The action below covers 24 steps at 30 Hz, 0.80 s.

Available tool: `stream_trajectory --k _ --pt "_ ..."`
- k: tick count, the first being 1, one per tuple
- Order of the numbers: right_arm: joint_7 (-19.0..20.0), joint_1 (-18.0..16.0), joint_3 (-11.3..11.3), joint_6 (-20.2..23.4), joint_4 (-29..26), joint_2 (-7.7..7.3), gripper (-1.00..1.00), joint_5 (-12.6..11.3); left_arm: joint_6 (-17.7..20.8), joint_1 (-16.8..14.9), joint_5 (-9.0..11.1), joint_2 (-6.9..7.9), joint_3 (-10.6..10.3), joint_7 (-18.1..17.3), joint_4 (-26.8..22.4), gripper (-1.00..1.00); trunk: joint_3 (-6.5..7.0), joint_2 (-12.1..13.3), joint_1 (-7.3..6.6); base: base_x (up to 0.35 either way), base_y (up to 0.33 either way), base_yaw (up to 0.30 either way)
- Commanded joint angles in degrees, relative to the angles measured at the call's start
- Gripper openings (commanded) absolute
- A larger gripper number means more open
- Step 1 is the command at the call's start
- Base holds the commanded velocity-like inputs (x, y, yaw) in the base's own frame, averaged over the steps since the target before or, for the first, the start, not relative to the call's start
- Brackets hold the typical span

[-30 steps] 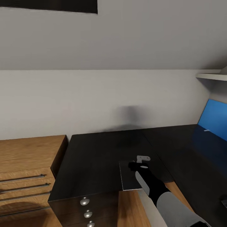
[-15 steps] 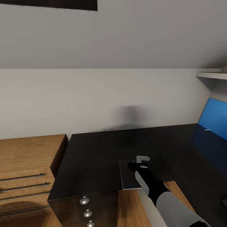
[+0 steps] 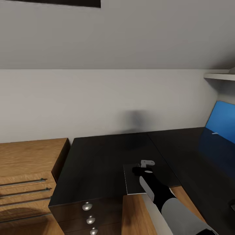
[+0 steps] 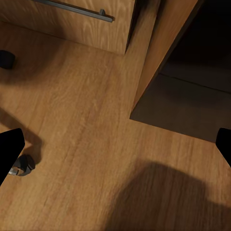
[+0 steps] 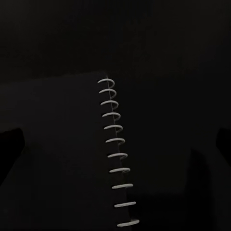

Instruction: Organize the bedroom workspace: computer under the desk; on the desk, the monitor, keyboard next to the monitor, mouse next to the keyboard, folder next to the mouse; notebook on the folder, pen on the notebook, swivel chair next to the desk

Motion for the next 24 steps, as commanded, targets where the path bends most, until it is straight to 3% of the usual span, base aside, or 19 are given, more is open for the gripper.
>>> stream_trajectory --k 1,4,17,24 --pt "-0.5 0.0 0.3 0.2 1.4 -0.06 1.00 -0.8 -0.1 0.0 0.6 -0.01 0.2 -0.6 0.1 1.00 -0.25 -0.4 0.23 0.000 0.000 0.000" --pt "-0.5 0.0 0.3 0.2 1.4 -0.06 1.00 -0.8 -0.1 0.0 0.6 0.00 0.2 -0.6 0.1 1.00 -0.79 -1.6 0.89 0.000 0.000 0.000" --pt "-0.6 0.0 0.3 0.2 1.4 -0.01 1.00 -0.8 -0.1 0.0 0.6 0.01 0.1 -0.6 0.2 1.00 -0.79 -1.6 0.89 -0.003 0.000 0.000" --pt "-0.7 0.0 0.4 0.2 1.4 0.08 1.00 -0.7 -0.1 0.0 0.6 0.01 0.1 -0.6 0.2 1.00 -0.79 -1.6 0.89 -0.177 0.000 0.000"
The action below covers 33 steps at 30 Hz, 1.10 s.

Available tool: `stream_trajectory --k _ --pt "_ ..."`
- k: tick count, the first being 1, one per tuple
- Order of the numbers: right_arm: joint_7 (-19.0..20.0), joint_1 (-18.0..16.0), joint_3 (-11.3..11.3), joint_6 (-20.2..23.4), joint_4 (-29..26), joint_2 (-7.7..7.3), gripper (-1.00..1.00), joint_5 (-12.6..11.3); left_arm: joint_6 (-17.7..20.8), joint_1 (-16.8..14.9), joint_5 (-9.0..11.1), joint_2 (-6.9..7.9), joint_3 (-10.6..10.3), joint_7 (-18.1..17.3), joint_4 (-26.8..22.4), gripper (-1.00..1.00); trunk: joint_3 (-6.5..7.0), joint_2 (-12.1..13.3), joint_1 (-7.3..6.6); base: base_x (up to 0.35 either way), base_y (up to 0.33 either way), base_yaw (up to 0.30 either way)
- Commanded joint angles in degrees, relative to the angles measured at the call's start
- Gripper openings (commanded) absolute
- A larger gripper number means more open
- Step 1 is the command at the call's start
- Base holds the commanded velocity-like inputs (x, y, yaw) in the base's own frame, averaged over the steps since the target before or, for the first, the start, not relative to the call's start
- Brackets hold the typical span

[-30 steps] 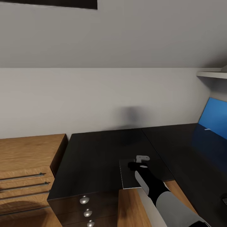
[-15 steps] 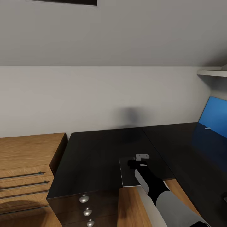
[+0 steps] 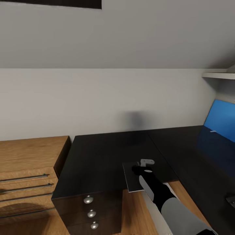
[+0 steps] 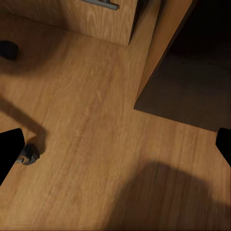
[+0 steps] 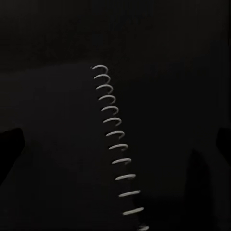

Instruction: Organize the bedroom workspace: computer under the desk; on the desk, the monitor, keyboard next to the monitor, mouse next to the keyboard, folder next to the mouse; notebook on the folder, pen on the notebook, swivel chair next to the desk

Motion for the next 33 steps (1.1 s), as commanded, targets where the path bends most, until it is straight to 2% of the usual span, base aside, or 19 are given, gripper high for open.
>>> stream_trajectory --k 1,24,33 --pt "-0.5 0.0 0.3 0.2 2.3 -0.06 1.00 -1.1 -0.1 0.0 0.6 -0.01 0.2 -0.6 0.1 1.00 -0.07 0.0 -0.01 -0.093 0.000 0.000" --pt "-0.5 0.0 0.3 0.1 2.2 -0.10 1.00 -1.0 -0.1 0.0 0.6 0.01 0.2 -0.6 0.1 1.00 -0.07 0.0 -0.01 -0.012 0.000 0.000" --pt "-0.5 0.0 0.3 0.1 2.2 -0.10 1.00 -1.0 -0.1 0.0 0.5 -0.01 0.2 -0.6 0.1 1.00 -0.07 0.0 -0.01 -0.152 0.000 0.000"
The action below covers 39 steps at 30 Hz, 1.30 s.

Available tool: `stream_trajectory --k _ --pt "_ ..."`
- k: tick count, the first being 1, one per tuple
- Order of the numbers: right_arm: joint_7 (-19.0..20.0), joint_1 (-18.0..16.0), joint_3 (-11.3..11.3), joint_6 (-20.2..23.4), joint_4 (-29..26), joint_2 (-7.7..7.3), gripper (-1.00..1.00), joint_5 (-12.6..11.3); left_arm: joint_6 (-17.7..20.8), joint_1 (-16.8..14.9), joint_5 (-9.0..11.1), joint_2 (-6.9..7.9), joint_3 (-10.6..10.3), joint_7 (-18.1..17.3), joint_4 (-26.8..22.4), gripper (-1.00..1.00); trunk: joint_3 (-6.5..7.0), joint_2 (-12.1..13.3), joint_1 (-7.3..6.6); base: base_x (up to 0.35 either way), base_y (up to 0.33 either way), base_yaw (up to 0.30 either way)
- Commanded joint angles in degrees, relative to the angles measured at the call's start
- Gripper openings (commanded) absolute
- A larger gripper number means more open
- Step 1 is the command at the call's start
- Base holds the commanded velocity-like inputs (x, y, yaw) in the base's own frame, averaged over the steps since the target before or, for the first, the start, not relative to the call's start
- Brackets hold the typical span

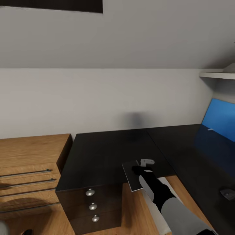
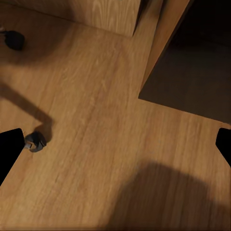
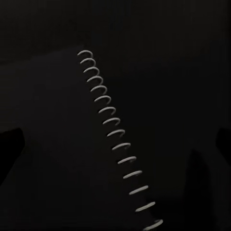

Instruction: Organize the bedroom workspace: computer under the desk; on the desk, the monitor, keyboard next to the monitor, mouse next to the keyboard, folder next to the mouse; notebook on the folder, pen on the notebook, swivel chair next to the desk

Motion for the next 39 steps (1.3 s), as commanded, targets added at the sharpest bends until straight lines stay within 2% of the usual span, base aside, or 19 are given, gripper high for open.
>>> stream_trajectory --k 1,8,39 --pt "-0.5 0.0 0.3 0.2 2.2 -0.05 1.00 -1.1 -0.1 0.0 0.6 -0.01 0.2 -0.6 0.1 1.00 -0.07 0.0 -0.01 -0.058 0.000 0.000" --pt "-0.5 0.0 0.3 0.2 2.2 -0.05 1.00 -1.1 -0.1 0.0 0.6 -0.01 0.2 -0.6 0.1 1.00 -0.07 0.0 -0.01 -0.014 0.000 0.000" --pt "-0.8 0.0 0.6 -0.2 -0.3 -0.09 1.00 -1.0 -0.1 0.0 0.6 -0.06 0.2 -0.5 0.1 1.00 5.50 12.4 -6.82 0.000 0.000 0.000"
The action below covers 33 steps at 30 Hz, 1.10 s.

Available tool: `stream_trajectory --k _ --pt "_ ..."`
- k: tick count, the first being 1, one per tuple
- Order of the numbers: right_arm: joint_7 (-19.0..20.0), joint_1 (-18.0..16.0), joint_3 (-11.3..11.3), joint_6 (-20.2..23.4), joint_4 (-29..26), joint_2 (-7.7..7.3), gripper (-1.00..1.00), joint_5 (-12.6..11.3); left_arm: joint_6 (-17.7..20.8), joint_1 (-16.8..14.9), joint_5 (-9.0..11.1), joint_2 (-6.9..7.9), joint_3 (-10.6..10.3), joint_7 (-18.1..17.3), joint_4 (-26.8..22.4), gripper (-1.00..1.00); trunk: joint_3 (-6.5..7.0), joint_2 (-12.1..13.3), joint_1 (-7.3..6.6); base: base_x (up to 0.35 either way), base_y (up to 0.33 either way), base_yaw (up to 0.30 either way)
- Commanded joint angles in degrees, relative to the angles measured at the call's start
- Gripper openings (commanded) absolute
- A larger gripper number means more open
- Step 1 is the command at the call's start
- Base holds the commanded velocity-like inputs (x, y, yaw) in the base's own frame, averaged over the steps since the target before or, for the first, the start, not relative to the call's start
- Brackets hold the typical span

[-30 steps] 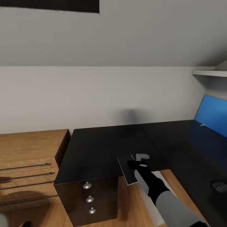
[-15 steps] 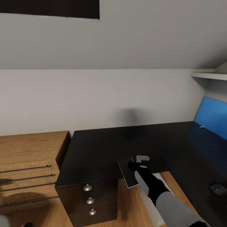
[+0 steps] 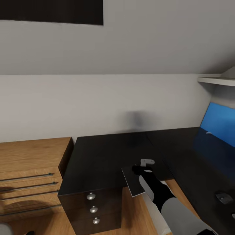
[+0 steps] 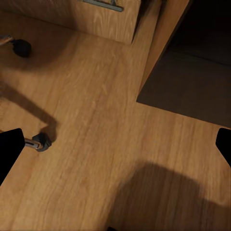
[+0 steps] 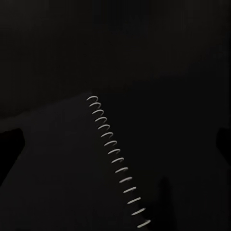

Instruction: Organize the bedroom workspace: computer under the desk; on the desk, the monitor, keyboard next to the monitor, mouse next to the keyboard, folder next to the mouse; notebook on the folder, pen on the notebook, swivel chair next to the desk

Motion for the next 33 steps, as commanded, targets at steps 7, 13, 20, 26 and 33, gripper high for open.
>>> stream_trajectory --k 7,13,20,26,33 --pt "-0.5 0.0 0.2 0.5 -2.8 -0.12 1.00 -0.6 0.0 0.0 0.7 -0.01 0.2 -0.6 0.1 1.00 1.20 2.8 -1.54 0.000 0.000 0.000" --pt "-0.9 0.4 0.2 3.6 -12.0 -0.27 1.00 -0.6 0.0 0.0 0.7 -0.04 0.2 -0.6 0.2 1.00 2.28 5.2 -2.86 0.000 0.000 0.000" --pt "-3.6 5.6 0.1 7.9 -25.8 -0.36 1.00 -0.8 0.0 0.0 0.6 -0.08 0.3 -0.6 0.2 1.00 3.18 7.2 -3.96 0.000 0.000 0.000" --pt "-6.0 11.2 0.1 11.5 -38.7 -0.31 1.00 -1.1 0.0 0.0 0.6 -0.43 0.3 -0.6 0.2 1.00 3.18 7.2 -3.96 0.000 0.000 0.000" --pt "-6.6 14.4 0.3 12.8 -44.8 0.01 1.00 -1.9 0.0 0.0 0.6 -0.56 0.3 -0.6 0.2 1.00 3.18 7.2 -3.96 0.000 0.000 0.000"
